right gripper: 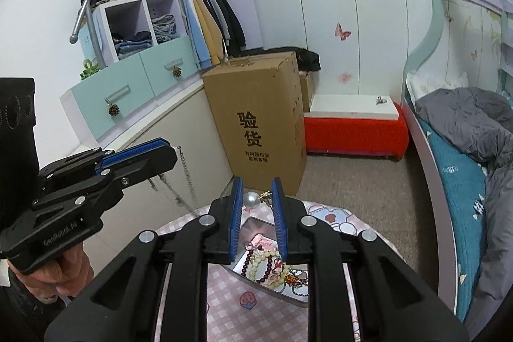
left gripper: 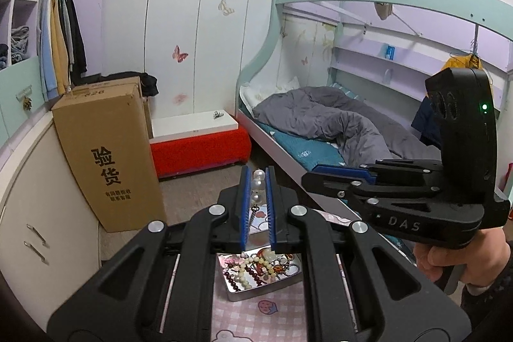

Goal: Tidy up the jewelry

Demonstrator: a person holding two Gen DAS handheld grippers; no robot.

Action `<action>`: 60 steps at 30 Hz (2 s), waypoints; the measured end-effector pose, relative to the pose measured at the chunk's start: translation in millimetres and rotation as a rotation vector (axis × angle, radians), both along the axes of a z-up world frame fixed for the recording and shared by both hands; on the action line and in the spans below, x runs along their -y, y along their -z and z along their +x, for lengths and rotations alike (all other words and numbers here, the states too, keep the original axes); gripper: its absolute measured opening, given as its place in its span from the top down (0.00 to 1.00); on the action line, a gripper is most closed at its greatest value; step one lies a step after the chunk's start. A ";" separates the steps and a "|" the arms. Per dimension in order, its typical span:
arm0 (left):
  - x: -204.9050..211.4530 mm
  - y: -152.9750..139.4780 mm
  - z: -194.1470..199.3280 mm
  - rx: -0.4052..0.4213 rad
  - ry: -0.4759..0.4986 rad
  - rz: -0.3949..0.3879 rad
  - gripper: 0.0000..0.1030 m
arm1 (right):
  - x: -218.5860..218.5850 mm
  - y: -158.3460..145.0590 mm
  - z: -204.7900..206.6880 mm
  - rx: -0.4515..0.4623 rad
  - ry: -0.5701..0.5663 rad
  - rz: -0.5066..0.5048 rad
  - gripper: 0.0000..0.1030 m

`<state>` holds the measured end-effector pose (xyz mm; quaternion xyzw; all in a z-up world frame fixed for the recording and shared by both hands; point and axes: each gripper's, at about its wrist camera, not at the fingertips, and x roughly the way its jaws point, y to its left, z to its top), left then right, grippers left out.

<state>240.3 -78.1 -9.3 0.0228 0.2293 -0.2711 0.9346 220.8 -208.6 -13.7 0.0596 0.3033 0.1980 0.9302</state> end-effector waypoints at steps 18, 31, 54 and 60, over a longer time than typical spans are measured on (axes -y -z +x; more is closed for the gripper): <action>-10.3 26.6 16.4 -0.008 -0.230 0.060 0.08 | 46.2 41.0 13.6 -0.135 0.246 0.061 0.08; -43.3 -17.8 -65.0 0.112 -0.368 0.038 0.06 | 38.0 -24.7 -50.7 0.026 0.269 0.046 0.08; -52.5 -34.0 -221.0 0.258 -0.509 0.026 0.06 | -16.8 -50.5 -215.8 0.303 0.358 -0.139 0.08; -58.7 -33.0 -239.5 0.269 -0.527 0.001 0.06 | -23.8 -47.8 -234.2 0.323 0.373 -0.152 0.08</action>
